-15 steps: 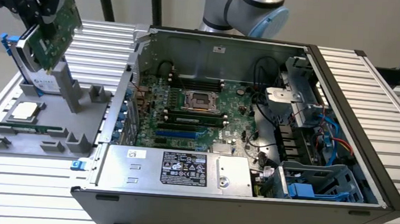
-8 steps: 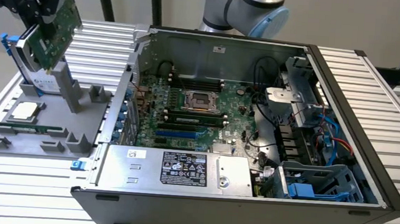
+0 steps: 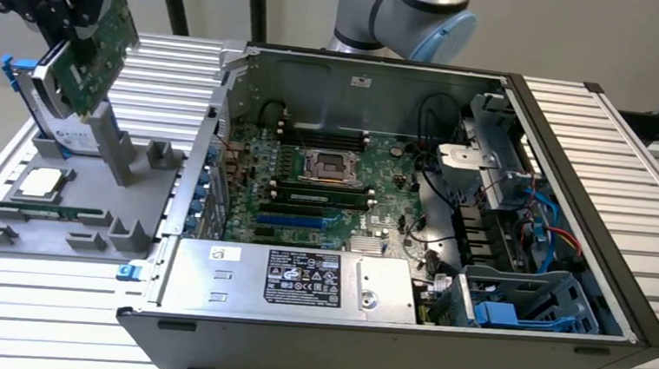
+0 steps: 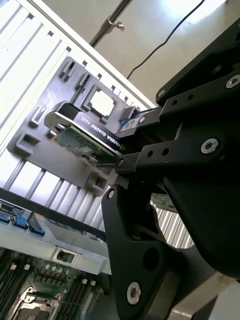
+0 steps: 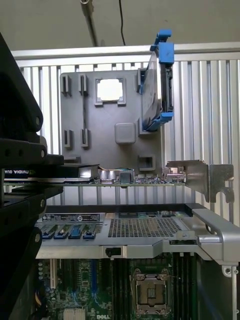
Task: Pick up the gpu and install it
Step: 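Pick up the gpu and move the gpu toward the slot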
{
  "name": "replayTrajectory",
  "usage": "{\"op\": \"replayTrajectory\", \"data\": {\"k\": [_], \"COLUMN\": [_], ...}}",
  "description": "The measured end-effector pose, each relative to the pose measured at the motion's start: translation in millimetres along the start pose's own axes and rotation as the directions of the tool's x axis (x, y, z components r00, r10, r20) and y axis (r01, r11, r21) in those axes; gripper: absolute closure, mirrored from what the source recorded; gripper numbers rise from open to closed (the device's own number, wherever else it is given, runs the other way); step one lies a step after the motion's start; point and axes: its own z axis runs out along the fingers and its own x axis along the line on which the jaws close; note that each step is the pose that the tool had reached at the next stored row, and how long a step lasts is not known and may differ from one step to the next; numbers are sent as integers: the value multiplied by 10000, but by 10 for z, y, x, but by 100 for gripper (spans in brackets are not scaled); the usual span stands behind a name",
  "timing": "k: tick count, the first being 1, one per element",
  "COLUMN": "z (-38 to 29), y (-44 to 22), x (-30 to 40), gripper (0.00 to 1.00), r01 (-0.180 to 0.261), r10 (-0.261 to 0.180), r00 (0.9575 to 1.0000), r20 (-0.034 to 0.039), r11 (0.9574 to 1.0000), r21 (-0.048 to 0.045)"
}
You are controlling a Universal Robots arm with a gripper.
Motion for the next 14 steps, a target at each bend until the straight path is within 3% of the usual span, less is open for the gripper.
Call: {"op": "replayTrajectory", "data": {"k": [14], "z": [3], "y": [9], "x": [-171], "gripper": [100], "r01": [0], "r10": [0], "r00": [10000], "r20": [-1], "r11": [10000], "r21": [1]}}
